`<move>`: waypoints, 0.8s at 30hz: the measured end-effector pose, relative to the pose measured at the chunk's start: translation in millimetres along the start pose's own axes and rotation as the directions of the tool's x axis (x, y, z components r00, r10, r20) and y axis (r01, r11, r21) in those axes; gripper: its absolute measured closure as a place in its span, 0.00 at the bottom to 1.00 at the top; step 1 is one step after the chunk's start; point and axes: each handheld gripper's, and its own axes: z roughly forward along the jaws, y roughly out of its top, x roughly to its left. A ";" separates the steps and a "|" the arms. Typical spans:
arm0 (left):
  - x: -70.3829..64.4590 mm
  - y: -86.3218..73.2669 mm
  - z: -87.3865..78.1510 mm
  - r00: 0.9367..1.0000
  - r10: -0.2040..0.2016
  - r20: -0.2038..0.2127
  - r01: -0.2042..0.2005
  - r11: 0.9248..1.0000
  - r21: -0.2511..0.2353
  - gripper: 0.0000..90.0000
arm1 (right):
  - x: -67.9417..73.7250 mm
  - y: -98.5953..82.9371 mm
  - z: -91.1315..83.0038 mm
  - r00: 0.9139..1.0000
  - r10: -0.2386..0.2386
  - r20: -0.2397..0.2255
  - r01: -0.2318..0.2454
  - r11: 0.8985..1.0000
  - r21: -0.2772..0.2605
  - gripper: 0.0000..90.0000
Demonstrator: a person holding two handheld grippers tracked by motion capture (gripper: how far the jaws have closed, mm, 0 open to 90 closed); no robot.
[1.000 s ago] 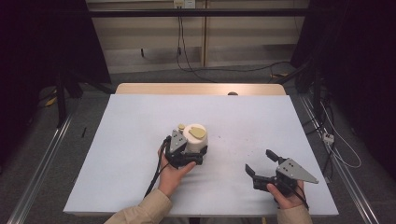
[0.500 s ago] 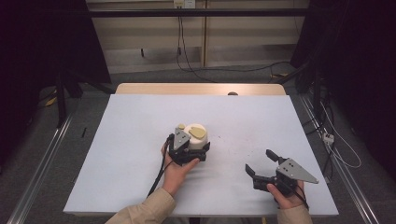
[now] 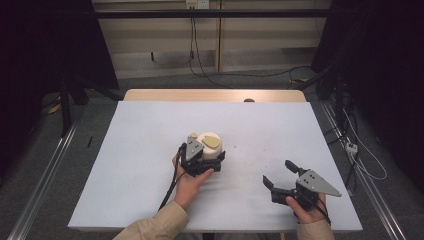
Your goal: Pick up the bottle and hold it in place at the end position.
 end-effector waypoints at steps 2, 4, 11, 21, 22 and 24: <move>-0.5 -0.1 0.1 1.000 0.004 -0.002 -0.004 1.000 -0.003 0.06 | -0.2 0.1 -0.2 1.000 0.001 0.000 -0.001 1.000 -0.003 0.08; 0.0 0.2 -0.1 1.000 0.006 0.002 -0.006 1.000 -0.001 0.06 | -0.3 0.1 -0.3 1.000 0.000 0.000 0.000 1.000 -0.004 0.08; 3.8 2.5 -0.6 1.000 -0.007 0.005 0.007 1.000 -0.006 0.06 | -0.8 0.1 -0.7 1.000 0.002 -0.003 -0.002 1.000 -0.008 0.08; 5.4 10.6 -0.6 1.000 -0.007 0.015 0.007 1.000 -0.015 0.06 | -0.4 0.2 -0.5 1.000 0.000 -0.003 0.000 1.000 -0.009 0.08; 5.0 11.5 -0.4 1.000 -0.002 0.012 0.002 1.000 -0.012 0.06 | -0.4 0.2 -0.4 1.000 0.000 -0.003 0.000 1.000 -0.008 0.08; 5.5 13.1 0.7 1.000 0.003 0.011 -0.003 1.000 -0.009 0.06 | -0.5 0.1 -0.3 1.000 0.002 -0.004 -0.002 1.000 -0.008 0.08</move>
